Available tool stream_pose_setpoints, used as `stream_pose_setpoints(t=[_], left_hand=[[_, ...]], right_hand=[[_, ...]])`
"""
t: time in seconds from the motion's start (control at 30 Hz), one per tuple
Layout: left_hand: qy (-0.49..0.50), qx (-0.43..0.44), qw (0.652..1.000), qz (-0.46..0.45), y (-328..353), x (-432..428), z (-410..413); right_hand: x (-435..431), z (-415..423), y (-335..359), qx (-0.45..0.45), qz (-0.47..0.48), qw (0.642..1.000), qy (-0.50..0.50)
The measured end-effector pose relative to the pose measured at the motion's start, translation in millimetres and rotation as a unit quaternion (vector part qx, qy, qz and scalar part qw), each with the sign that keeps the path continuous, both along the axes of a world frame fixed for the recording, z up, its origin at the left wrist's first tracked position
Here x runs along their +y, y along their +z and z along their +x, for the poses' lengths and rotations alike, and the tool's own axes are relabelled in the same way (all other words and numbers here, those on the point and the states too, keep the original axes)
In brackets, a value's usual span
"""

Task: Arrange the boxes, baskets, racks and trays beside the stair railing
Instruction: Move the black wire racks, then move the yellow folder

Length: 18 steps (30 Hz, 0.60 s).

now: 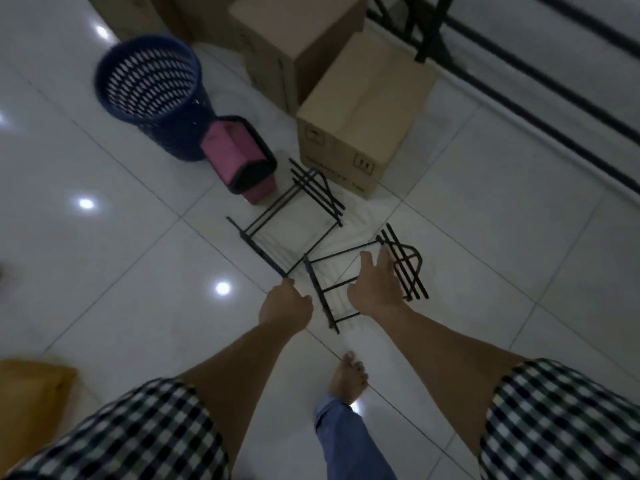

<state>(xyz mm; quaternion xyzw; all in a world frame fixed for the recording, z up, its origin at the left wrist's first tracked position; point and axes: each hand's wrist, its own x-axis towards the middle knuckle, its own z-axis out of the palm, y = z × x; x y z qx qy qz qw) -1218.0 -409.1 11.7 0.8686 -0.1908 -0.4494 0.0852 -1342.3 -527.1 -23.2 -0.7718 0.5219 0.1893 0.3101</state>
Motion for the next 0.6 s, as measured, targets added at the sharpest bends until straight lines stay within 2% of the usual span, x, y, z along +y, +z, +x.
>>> stream_pose_setpoints(t=[0.27, 0.43, 0.6], left_hand=[[-0.075, -0.133, 0.988, 0.021, 121.3, 158.8, 79.5], [-0.027, -0.16, 0.985, 0.053, 170.2, 287.2, 117.6], [0.062, -0.17, 0.982, 0.052, 192.6, 408.4, 148.9]], right_hand=[[142.0, 91.9, 125.2, -0.018, -0.028, 0.995, 0.093], [259.1, 149.7, 179.0, -0.027, -0.041, 0.987, 0.153], [382.4, 210.2, 202.8, -0.029, -0.026, 0.973, 0.227]])
